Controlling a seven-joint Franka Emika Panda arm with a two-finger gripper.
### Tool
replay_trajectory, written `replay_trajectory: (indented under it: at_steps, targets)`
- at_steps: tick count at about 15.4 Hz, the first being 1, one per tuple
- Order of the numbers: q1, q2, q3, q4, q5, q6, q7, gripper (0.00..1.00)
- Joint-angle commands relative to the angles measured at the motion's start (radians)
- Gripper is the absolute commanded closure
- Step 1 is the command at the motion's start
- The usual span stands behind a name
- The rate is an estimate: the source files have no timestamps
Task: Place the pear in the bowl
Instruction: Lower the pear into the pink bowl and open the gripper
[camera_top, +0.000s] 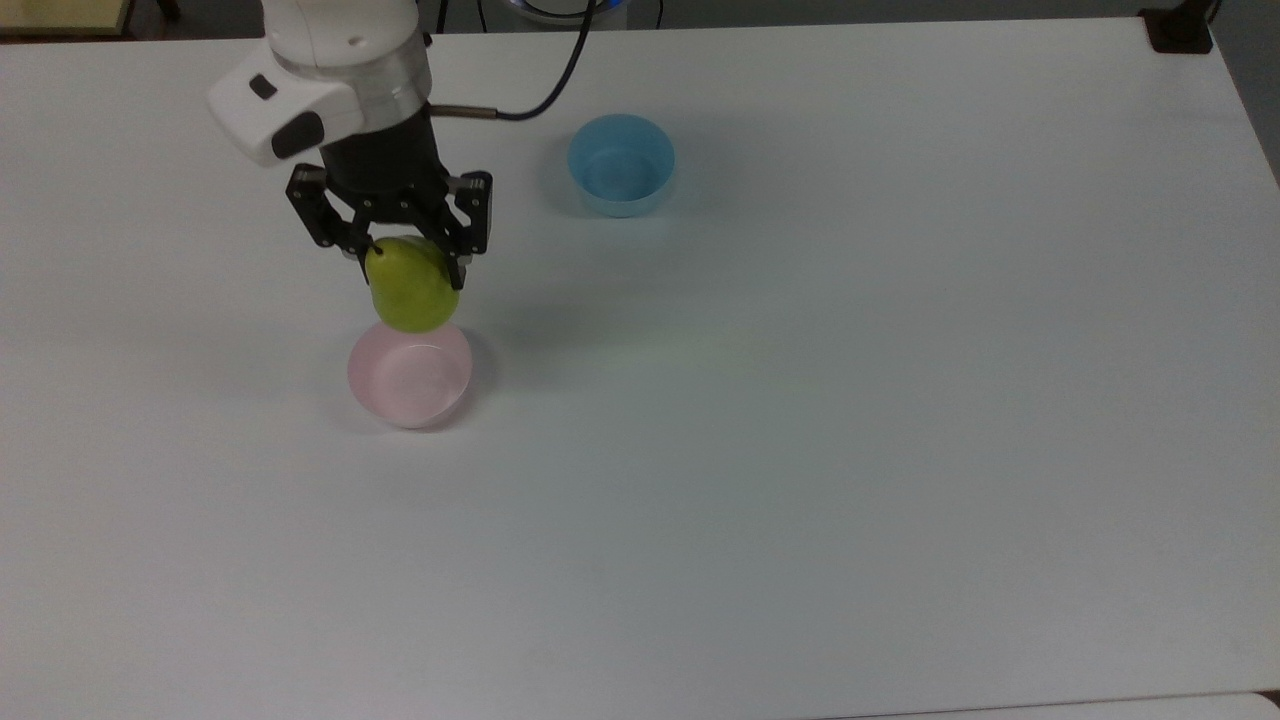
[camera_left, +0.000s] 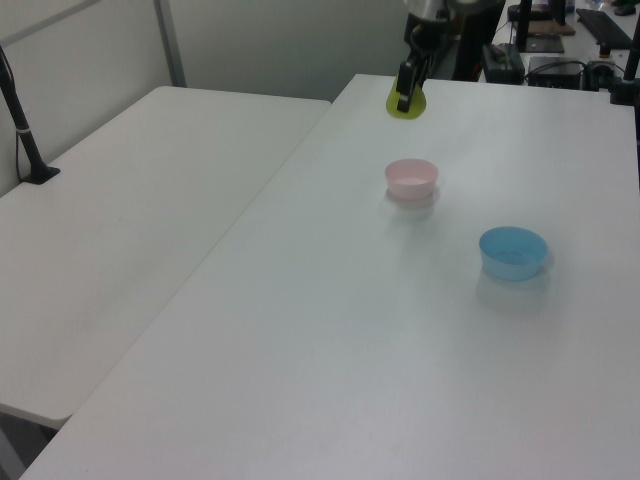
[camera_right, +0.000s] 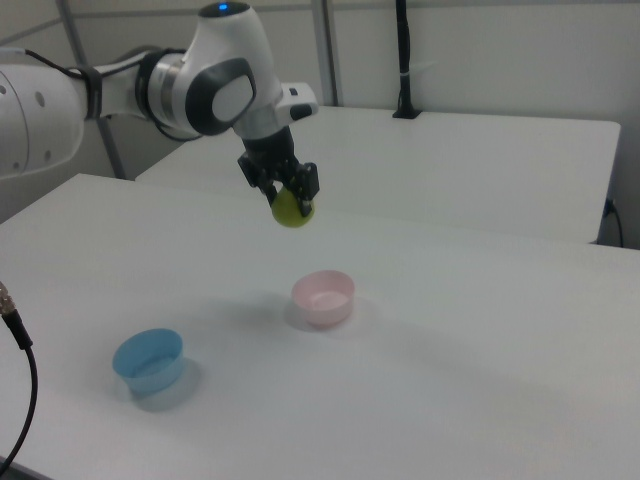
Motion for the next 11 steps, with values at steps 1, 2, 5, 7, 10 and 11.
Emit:
replay_trajectory:
  at_steps: [1,2,5,7,10,11]
  targets:
    - [0.021,-0.041,-0.008,-0.184,-0.075,0.161,0.021,0.82]
    - [0.023,-0.032,-0.009,-0.214,-0.083,0.207,0.020,0.82]
    - [0.017,0.024,-0.009,-0.224,-0.113,0.254,0.021,0.82]
    - [0.010,0.052,-0.009,-0.224,-0.115,0.287,0.021,0.82]
    - [0.003,0.077,-0.009,-0.222,-0.129,0.291,0.020,0.82]
    - [0.003,0.086,-0.009,-0.222,-0.138,0.292,0.020,0.82]
